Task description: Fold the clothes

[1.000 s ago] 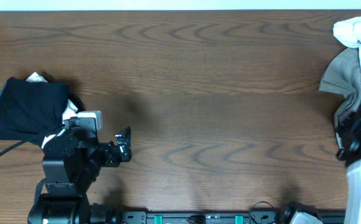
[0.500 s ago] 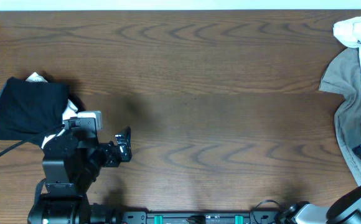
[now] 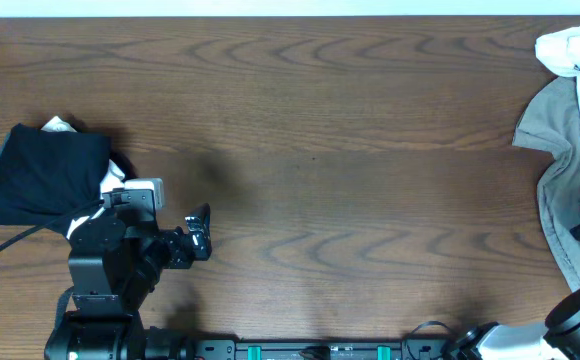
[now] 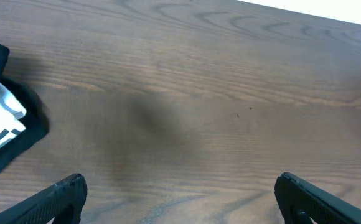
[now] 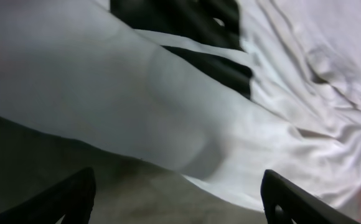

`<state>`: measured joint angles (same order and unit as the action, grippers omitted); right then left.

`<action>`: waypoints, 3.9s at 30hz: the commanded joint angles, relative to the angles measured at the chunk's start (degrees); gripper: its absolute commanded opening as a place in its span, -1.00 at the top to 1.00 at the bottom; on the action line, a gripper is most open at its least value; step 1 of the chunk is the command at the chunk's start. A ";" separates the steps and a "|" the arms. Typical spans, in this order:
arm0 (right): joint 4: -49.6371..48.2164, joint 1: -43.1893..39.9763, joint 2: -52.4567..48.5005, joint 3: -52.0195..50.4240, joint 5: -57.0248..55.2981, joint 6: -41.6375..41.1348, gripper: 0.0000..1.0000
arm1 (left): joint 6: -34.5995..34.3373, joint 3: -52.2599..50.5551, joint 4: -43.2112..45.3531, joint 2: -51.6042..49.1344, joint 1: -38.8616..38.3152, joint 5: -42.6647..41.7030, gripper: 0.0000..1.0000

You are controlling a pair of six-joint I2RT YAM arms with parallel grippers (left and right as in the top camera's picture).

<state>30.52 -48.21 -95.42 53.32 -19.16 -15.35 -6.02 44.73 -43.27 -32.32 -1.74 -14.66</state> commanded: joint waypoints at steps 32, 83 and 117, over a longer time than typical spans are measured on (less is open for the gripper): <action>-5.01 -2.01 -5.53 1.92 5.77 2.80 0.98 | -0.33 1.05 -0.02 0.04 -0.33 -0.37 -0.96; -7.58 78.99 5.38 9.62 29.31 5.25 0.98 | -0.31 1.03 -1.29 0.04 -0.33 -0.35 -0.96; 27.98 36.04 18.29 9.66 11.58 -0.35 -0.41 | -7.32 1.05 28.06 -45.68 -26.67 -2.69 -0.96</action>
<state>57.93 -10.96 -75.40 62.92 -8.62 -14.98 -13.15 44.95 -17.80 -73.10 -25.26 -16.69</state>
